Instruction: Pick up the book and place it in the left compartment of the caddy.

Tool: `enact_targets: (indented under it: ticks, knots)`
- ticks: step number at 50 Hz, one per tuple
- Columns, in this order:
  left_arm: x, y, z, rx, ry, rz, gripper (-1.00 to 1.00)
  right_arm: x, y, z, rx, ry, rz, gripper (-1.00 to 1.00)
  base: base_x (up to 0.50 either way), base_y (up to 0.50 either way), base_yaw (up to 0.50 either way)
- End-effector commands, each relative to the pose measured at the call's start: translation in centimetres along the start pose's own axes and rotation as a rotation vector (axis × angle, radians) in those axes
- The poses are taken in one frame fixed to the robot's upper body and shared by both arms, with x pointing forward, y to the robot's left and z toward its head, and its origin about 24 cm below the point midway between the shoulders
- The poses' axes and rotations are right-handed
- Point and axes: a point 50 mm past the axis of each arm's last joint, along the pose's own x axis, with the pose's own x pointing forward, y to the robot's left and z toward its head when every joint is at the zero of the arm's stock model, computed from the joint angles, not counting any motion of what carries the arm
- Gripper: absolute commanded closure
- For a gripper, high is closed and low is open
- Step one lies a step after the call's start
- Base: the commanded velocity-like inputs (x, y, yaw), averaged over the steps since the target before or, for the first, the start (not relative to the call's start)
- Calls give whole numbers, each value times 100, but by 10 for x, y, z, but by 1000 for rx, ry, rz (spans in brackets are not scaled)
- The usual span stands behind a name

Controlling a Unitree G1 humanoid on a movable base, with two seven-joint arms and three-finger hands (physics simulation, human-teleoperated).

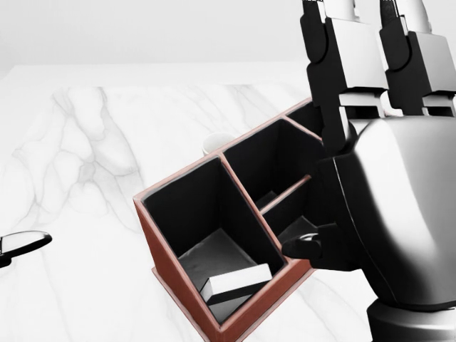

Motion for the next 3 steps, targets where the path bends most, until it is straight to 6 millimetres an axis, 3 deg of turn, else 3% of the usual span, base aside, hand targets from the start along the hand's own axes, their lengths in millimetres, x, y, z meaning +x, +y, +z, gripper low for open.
enact_targets:
  ticks: [1,3]
  knots:
    - [-2,0,6,-4,-24,-3,-100,-6,-7,-2,99,43,-40,-100,0,0,0]
    - [-2,0,7,-4,-27,-5,-100,-8,-4,-7,147,66,-24,-100,0,0,0]
